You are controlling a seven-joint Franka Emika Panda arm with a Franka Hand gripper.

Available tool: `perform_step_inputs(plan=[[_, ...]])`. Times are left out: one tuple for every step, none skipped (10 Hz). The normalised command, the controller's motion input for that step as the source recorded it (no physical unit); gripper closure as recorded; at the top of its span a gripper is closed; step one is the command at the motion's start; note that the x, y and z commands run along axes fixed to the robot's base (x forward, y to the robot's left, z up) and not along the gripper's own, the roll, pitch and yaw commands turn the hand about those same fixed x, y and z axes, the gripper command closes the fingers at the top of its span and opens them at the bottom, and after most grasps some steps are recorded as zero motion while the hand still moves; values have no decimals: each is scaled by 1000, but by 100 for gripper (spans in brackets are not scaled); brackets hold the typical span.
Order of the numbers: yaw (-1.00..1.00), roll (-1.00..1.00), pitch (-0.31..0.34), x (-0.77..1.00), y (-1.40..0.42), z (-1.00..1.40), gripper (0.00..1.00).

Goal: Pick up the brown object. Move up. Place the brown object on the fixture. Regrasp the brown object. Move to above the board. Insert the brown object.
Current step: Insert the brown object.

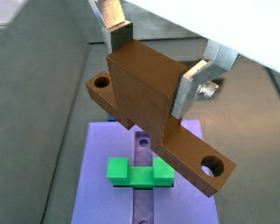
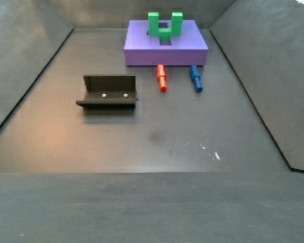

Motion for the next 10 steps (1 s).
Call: perform_step_inputs(plan=[[-814, -150, 0, 223, -6, -189, 100], [-797, -139, 0, 251, -11, -217, 100], [-814, -44, 0, 240, -89, -240, 100], [-766, 0, -3, 117, -109, -223, 100], [-763, 9, -51, 0, -163, -197, 100], [-754, 69, -59, -26, -254, -217, 100], [-626, 17, -74, -91, -243, -340, 100], [-620, 86, -66, -71, -149, -311, 100], [-843, 113, 0, 0, 0, -311, 100], [-954, 79, 17, 0, 0, -329, 100]])
